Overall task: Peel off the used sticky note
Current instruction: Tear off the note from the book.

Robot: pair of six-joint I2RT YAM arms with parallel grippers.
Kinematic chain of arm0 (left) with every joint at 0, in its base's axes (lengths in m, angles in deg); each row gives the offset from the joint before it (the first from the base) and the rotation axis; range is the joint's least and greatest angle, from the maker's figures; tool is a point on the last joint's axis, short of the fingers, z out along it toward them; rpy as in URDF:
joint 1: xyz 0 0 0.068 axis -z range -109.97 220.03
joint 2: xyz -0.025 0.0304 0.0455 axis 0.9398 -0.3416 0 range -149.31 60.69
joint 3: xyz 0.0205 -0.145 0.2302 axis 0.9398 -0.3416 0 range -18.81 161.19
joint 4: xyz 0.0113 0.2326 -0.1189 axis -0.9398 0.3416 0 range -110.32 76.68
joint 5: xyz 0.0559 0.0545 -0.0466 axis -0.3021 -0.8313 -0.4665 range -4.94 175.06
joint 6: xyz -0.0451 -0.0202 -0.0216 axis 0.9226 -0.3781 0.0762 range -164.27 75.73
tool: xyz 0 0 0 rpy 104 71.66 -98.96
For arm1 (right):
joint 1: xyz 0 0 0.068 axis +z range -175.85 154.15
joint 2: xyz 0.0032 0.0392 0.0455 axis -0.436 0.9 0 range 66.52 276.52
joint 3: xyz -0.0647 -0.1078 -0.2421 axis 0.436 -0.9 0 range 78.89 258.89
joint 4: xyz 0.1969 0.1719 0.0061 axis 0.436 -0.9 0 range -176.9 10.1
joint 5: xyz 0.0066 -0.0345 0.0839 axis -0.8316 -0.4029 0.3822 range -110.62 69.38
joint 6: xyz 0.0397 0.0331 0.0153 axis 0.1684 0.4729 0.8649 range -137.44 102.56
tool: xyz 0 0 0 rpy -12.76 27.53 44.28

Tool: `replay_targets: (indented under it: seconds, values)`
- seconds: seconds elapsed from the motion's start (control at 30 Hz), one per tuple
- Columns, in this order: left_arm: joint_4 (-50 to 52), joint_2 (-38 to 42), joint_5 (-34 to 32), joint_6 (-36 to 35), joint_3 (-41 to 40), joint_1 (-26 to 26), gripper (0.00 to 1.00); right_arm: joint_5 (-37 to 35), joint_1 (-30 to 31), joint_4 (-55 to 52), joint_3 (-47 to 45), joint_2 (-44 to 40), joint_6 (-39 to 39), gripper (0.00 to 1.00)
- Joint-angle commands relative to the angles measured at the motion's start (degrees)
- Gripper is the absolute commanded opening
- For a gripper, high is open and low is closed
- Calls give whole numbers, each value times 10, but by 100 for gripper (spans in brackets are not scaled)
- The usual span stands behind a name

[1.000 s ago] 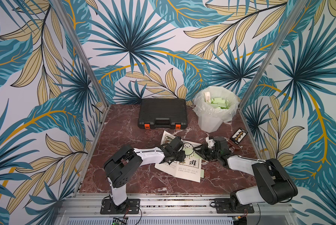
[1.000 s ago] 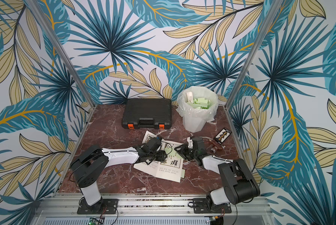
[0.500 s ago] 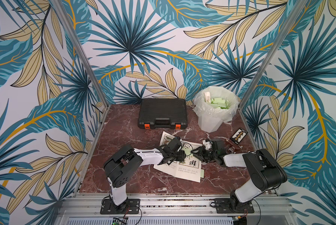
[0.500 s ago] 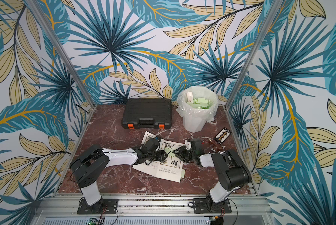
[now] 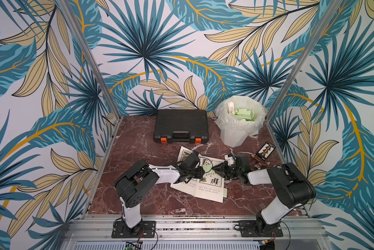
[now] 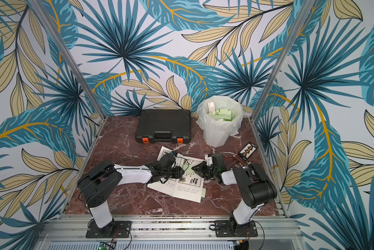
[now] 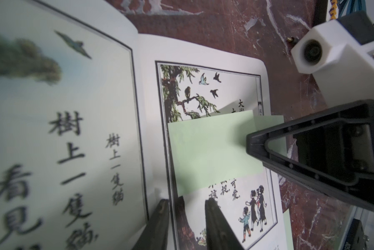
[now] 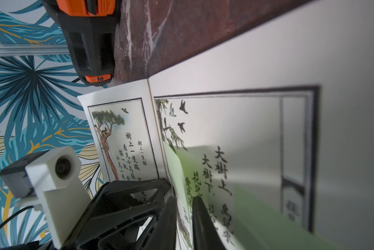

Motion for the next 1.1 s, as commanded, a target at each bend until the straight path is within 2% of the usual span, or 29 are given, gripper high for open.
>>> replay_targets:
  seconds: [0.0, 0.17, 0.5, 1.07]
  values:
    - [55, -40, -18, 2, -21, -6, 25, -3, -1, 5, 1, 4, -4, 10]
    - [83, -46, -34, 3, -11, -6, 14, -2, -1, 5, 2, 3, -6, 1]
    - [122, -50, -63, 10, 2, -6, 0, -4, -1, -10, 6, -10, -13, 0]
    - [175, -88, -95, 29, 32, -6, 0, -4, -23, -96, 25, -65, -53, 0]
